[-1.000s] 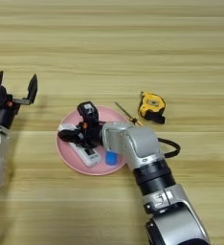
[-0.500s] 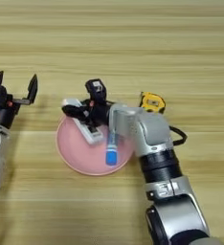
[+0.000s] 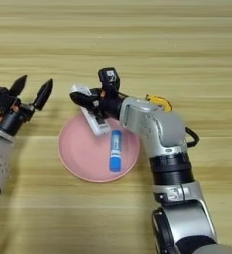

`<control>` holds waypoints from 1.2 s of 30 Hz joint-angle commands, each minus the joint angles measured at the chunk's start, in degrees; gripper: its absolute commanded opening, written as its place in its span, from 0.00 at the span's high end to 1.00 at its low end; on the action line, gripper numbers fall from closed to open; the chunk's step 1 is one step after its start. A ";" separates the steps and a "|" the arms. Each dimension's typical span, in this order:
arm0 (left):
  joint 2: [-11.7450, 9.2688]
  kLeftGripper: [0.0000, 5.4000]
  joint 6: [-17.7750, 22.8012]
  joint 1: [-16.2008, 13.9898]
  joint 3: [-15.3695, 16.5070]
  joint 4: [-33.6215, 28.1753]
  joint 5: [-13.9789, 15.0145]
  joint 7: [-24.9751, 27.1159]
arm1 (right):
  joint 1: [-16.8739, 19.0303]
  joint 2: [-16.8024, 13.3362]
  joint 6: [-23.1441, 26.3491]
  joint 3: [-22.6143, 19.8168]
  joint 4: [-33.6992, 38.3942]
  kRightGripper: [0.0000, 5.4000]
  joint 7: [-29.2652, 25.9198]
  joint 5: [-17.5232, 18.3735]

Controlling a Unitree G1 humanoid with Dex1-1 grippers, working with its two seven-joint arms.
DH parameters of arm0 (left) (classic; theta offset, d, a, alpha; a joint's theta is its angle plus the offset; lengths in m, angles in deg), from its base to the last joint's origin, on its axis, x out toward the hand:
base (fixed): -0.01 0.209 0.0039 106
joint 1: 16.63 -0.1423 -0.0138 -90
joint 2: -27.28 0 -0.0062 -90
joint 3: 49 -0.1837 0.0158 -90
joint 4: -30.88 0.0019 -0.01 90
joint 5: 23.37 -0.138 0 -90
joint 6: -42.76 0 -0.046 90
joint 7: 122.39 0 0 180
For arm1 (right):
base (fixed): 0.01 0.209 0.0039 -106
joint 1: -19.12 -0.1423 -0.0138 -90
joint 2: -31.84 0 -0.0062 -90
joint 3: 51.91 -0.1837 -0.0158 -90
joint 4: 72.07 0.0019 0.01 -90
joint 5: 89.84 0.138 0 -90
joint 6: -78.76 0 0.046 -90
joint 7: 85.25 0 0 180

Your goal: Move the objects on the table

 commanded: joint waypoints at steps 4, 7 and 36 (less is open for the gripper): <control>-2.21 0.00 13.23 -5.08 -1.90 -8.99 4.87 8.60 | -1.73 -0.73 -3.23 -0.21 2.53 0.46 -1.56 0.93; -2.53 0.00 15.54 -5.48 -1.68 -9.68 5.43 10.45 | -1.74 -0.97 -4.01 -0.30 3.12 0.46 -2.19 1.16; -4.06 0.00 26.45 -6.48 -7.42 -25.04 7.84 20.01 | 3.54 -3.60 -8.03 3.19 17.11 0.46 -14.07 12.45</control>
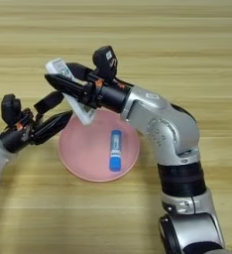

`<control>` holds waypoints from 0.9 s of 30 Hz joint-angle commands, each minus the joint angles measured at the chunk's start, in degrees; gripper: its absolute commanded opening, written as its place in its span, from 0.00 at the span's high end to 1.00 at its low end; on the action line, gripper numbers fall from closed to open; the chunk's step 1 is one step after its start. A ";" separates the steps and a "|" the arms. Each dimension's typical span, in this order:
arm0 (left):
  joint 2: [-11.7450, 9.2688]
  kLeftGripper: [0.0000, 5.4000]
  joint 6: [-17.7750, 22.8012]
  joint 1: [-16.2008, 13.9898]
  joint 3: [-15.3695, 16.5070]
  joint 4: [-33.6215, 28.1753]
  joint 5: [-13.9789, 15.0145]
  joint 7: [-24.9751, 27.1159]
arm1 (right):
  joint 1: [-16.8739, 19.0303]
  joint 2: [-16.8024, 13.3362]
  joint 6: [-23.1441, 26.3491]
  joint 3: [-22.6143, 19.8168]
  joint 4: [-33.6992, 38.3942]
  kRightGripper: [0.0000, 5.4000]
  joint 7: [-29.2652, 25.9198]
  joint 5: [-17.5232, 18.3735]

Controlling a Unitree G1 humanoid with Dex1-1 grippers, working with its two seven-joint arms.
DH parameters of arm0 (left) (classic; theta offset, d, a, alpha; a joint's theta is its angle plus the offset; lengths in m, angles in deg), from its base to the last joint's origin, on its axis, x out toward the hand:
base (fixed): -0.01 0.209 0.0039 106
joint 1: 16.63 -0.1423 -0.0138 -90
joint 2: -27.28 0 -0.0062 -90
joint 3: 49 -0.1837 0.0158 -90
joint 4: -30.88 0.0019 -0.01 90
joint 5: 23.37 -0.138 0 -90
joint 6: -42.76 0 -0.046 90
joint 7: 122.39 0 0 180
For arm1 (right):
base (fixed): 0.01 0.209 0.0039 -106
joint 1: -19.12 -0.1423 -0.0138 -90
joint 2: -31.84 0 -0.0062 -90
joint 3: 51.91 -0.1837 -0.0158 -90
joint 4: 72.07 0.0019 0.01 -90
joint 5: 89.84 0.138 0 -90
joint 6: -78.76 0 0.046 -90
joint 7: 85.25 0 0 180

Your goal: Move the objects on the table

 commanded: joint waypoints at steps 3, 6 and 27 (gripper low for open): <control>-0.84 0.00 2.97 0.57 -2.06 -4.45 0.68 0.04 | 0.97 -0.86 -1.56 1.36 1.99 0.46 -1.04 1.19; -0.85 0.00 3.96 0.70 -2.62 -5.21 1.13 0.38 | 1.15 -0.98 -1.78 1.72 2.21 0.46 -1.13 1.41; -0.54 0.08 5.96 2.70 -4.17 -3.08 1.31 0.61 | 1.82 -1.66 -2.21 3.06 4.45 0.46 -1.75 3.93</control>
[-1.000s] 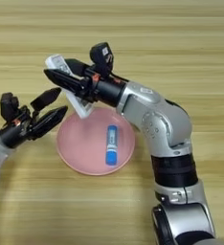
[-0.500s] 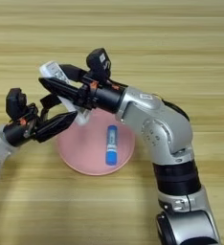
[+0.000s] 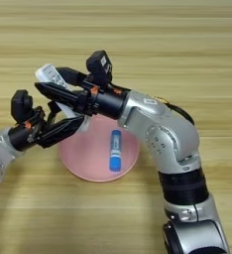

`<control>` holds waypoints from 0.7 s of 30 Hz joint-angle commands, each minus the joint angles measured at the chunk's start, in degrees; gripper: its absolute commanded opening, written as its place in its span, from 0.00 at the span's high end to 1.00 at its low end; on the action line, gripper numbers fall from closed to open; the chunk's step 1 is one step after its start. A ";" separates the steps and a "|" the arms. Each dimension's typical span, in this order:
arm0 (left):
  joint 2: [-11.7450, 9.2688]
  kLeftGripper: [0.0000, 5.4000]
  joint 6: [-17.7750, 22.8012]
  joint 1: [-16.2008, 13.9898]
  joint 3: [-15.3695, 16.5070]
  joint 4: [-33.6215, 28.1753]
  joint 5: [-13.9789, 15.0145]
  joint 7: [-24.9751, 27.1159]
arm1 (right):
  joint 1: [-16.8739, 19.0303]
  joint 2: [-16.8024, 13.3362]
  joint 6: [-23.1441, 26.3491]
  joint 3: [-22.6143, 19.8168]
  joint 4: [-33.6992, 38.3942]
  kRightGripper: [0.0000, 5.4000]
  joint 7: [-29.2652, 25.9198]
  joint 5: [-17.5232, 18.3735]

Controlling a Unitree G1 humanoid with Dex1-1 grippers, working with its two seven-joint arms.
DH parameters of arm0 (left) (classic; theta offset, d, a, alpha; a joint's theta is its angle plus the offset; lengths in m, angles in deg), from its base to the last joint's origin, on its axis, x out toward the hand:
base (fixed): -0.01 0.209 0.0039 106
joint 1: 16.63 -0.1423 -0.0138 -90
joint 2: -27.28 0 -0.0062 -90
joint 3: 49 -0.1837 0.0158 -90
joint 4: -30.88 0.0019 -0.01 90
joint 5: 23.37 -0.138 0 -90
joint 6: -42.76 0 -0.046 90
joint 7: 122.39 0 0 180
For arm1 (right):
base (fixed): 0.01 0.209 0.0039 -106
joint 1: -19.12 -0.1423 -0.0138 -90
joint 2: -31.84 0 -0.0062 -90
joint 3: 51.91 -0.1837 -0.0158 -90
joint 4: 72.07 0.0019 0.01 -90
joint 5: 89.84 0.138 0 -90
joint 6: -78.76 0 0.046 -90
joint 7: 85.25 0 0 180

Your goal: Move the objects on the table

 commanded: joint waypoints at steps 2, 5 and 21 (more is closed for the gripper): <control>-0.11 0.11 -0.06 1.20 -0.20 0.93 -0.80 0.03 | -0.11 -0.44 -0.16 0.10 1.05 0.46 -0.32 1.60; -0.22 0.16 -0.25 1.29 -0.11 1.42 -0.84 0.55 | -0.35 -0.49 0.18 -0.33 1.09 0.46 -0.30 2.51; -0.12 0.24 -1.61 1.11 -0.18 3.05 -1.99 2.16 | -2.29 -1.14 3.82 -4.36 0.79 0.46 0.64 9.62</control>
